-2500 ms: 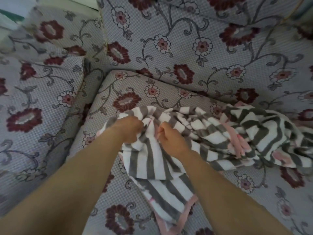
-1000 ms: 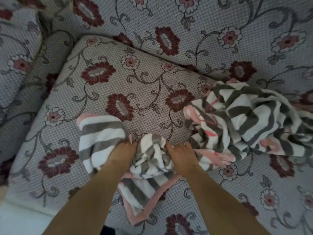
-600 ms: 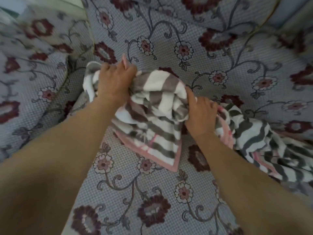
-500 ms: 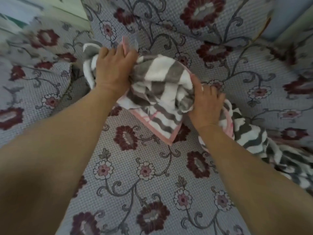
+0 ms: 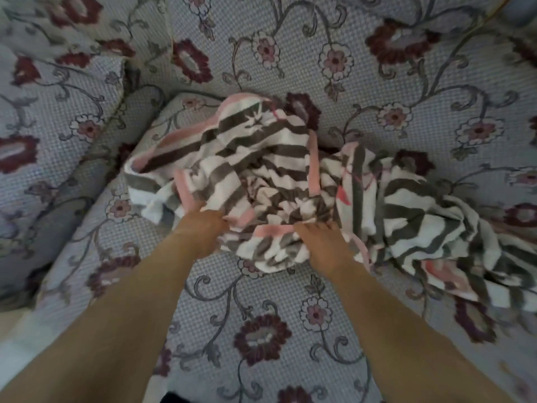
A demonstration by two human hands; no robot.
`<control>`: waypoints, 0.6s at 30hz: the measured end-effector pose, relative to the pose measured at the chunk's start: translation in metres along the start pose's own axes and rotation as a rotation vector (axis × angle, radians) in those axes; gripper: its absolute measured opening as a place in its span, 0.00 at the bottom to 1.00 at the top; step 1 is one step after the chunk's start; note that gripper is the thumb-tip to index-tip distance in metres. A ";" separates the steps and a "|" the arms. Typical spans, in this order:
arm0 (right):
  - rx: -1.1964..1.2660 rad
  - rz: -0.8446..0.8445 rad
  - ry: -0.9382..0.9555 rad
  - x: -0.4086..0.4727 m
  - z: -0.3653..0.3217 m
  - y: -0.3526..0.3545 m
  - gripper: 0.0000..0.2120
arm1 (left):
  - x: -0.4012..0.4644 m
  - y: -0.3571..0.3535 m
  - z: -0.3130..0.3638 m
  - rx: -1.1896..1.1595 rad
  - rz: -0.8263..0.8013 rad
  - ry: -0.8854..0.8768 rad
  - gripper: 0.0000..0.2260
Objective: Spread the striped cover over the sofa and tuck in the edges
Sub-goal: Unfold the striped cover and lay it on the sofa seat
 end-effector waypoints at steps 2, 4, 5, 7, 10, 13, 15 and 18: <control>0.037 -0.071 0.035 -0.010 -0.009 -0.012 0.28 | -0.007 -0.014 0.006 0.002 -0.070 0.005 0.22; 0.075 -0.155 0.088 -0.022 -0.019 -0.020 0.27 | -0.016 -0.025 0.013 0.012 -0.164 0.034 0.18; 0.101 -0.221 0.123 -0.029 -0.024 -0.025 0.28 | -0.023 -0.032 0.017 -0.005 -0.228 0.051 0.16; 0.200 -0.419 0.160 -0.041 -0.029 -0.037 0.32 | -0.035 -0.046 0.019 -0.100 -0.380 0.093 0.16; 0.346 -0.658 0.146 -0.038 -0.034 -0.039 0.18 | -0.048 -0.052 0.013 -0.338 -0.347 0.177 0.15; 0.235 -0.347 0.138 -0.021 -0.038 -0.025 0.15 | -0.042 -0.036 0.001 -0.214 0.117 0.188 0.18; 0.084 0.017 0.092 -0.007 -0.038 -0.025 0.15 | -0.029 -0.031 -0.007 -0.079 0.368 0.160 0.15; -0.075 0.190 -0.077 0.003 -0.018 -0.017 0.31 | -0.014 -0.032 -0.016 0.049 0.232 0.136 0.35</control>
Point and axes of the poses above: each hand's wrist, its own x-axis towards the middle knuckle, its own y-axis out of the back of the hand, z = x × y, the point moved 4 cm from there along x, towards the middle knuckle, and after that the axes turned 12 degrees about -y, right-handed, at the moved point
